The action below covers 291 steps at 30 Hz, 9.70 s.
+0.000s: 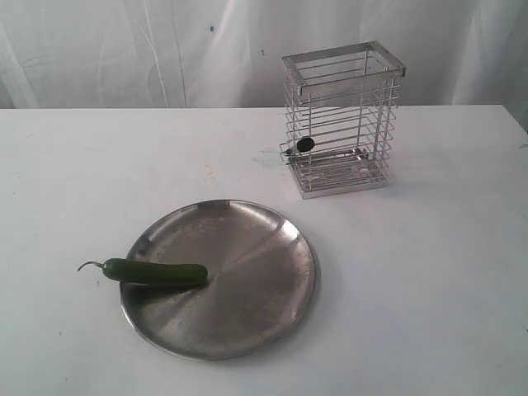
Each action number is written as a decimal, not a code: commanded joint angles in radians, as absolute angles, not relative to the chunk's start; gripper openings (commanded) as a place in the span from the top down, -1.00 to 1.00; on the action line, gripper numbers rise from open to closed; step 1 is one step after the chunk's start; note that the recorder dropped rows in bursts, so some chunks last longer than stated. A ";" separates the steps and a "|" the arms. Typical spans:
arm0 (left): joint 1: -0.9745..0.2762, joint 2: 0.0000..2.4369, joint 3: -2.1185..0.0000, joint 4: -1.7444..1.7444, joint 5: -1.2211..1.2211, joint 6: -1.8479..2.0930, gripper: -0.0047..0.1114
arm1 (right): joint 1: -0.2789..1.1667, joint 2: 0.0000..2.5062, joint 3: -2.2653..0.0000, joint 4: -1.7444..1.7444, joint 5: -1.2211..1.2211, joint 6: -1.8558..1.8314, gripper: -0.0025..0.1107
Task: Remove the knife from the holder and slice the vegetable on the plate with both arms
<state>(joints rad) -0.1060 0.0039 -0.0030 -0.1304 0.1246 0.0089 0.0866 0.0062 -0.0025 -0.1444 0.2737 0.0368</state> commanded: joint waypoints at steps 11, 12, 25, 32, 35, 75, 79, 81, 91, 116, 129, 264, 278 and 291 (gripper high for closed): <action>-0.103 0.000 0.000 -0.133 0.123 0.000 0.92 | 0.079 0.000 0.000 -0.083 -0.170 0.368 0.96; -0.103 0.000 0.000 -0.133 0.123 0.000 0.92 | 0.079 0.000 0.000 -0.073 -0.215 0.496 0.96; -0.103 0.000 0.000 -0.133 0.123 0.000 0.92 | 0.081 0.000 -0.024 -0.324 -0.434 1.529 0.96; -0.103 0.000 0.000 -0.133 0.123 0.000 0.92 | 0.081 0.131 -0.354 -1.096 -0.366 1.892 0.96; -0.103 0.000 0.000 -0.133 0.123 0.000 0.92 | 0.081 0.283 -0.521 -1.485 -0.425 2.104 0.96; -0.103 0.000 0.000 -0.133 0.123 0.000 0.92 | 0.389 0.830 -0.580 0.396 0.337 0.248 0.78; -0.103 0.000 0.000 -0.133 0.123 0.000 0.92 | 0.421 0.894 -0.587 0.607 0.138 0.268 0.18; -0.103 0.000 0.000 -0.133 0.123 0.000 0.92 | 0.423 0.965 -0.599 0.677 0.110 0.286 -0.01; -0.103 0.000 0.000 -0.133 0.123 0.000 0.92 | 0.461 1.385 -0.899 0.759 0.127 0.317 0.00; -0.103 0.000 0.000 -0.133 0.123 0.000 0.92 | 0.461 1.783 -1.142 0.759 0.080 0.267 0.00; -0.103 0.000 0.000 -0.133 0.123 0.000 0.92 | 0.457 1.808 -1.156 0.755 0.073 0.095 0.64; -0.351 1.074 -0.563 -1.744 0.569 1.580 0.92 | 0.511 0.719 -0.708 0.771 0.392 -0.504 0.96; -0.443 1.314 -0.699 -1.744 0.478 1.683 0.92 | 0.551 0.842 -0.710 1.022 0.297 -0.763 0.96; -0.443 1.379 -0.862 -1.744 0.434 1.724 0.92 | 0.551 0.891 -0.710 0.933 0.575 -0.754 0.96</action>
